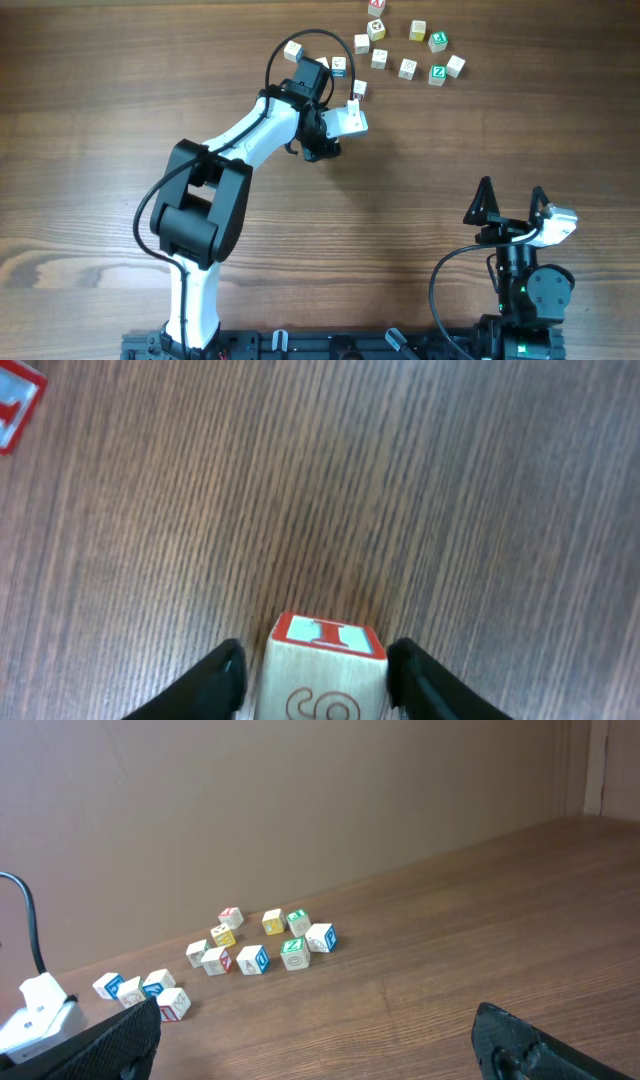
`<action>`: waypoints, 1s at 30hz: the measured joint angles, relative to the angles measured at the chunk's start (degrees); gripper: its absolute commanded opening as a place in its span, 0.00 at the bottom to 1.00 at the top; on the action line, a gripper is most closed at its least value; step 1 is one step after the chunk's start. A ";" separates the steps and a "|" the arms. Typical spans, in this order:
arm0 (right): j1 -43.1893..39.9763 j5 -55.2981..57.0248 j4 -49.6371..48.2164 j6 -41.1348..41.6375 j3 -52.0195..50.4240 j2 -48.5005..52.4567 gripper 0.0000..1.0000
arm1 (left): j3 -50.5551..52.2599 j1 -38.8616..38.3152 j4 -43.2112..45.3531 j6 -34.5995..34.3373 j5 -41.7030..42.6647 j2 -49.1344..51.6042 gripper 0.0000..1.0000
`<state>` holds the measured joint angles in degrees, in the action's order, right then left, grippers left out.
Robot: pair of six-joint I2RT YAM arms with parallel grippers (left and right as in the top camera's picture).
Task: Form a horizontal line
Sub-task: 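Close the left gripper on the 6 block and lift it, then carry the 6 block toward the table center with the left gripper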
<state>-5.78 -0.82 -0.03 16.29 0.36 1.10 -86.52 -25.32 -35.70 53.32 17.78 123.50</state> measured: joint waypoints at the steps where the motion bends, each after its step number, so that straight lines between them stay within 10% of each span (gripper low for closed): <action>1: 0.00 0.00 0.00 0.00 0.00 0.00 1.00 | 0.00 0.02 0.15 0.15 0.00 0.22 0.09; 30: 0.00 0.00 0.00 0.00 0.00 0.00 1.00 | -0.02 -0.52 1.18 -27.02 -4.90 -0.42 0.22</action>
<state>-5.78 -0.82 -0.03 16.29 0.36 1.10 -86.54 -25.85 -34.52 26.30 12.88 123.09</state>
